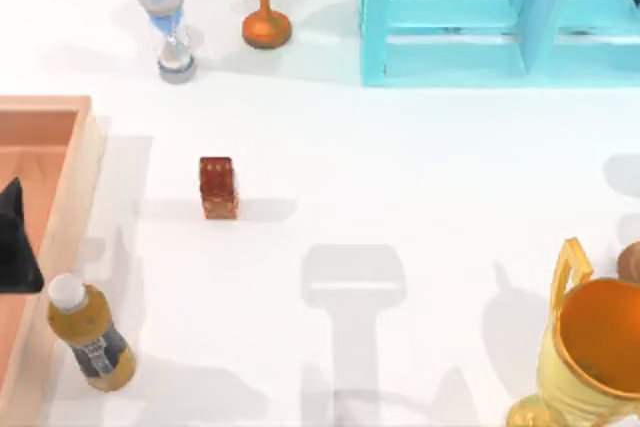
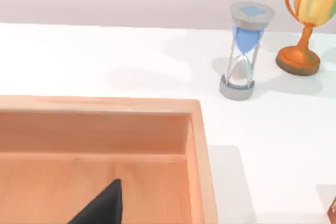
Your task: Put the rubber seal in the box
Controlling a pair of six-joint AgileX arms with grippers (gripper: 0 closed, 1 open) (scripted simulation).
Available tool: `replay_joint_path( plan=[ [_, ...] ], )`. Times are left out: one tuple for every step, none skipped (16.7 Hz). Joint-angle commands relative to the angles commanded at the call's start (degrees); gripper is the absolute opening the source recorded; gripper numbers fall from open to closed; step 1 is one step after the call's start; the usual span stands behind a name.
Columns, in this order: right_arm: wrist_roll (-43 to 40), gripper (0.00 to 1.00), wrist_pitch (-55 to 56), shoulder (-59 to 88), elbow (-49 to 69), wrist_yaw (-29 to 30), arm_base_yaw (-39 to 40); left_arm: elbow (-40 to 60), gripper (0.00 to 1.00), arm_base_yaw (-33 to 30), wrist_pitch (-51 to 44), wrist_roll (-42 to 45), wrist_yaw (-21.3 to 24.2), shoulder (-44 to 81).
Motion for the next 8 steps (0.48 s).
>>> replay_joint_path(
  plan=[
    [0.00, 1.00, 0.00, 0.00, 0.00, 0.00, 0.00, 4.24, 1.00, -0.53, -2.44, -0.83, -0.23, 4.70],
    [0.00, 1.00, 0.00, 0.00, 0.00, 0.00, 0.00, 8.50, 1.00, -1.07, -4.85, -1.71, -0.44, 9.51],
    [0.00, 1.00, 0.00, 0.00, 0.00, 0.00, 0.00, 12.57, 1.00, -1.60, -7.19, -2.61, -0.61, 14.16],
    [0.00, 1.00, 0.00, 0.00, 0.00, 0.00, 0.00, 16.24, 1.00, -2.13, -9.43, -3.53, -0.74, 18.33],
    [0.00, 1.00, 0.00, 0.00, 0.00, 0.00, 0.00, 19.63, 1.00, -2.65, -11.64, -4.43, -0.83, 22.17],
    [0.00, 1.00, 0.00, 0.00, 0.00, 0.00, 0.00, 22.78, 1.00, -3.21, -13.84, -5.31, -0.89, 25.71],
    [0.00, 1.00, 0.00, 0.00, 0.00, 0.00, 0.00, 25.74, 1.00, -3.84, -16.08, -6.13, -0.88, 29.03],
    [0.00, 1.00, 0.00, 0.00, 0.00, 0.00, 0.00, 28.77, 1.00, -4.59, -18.36, -6.86, -0.76, 32.41]
  ],
)
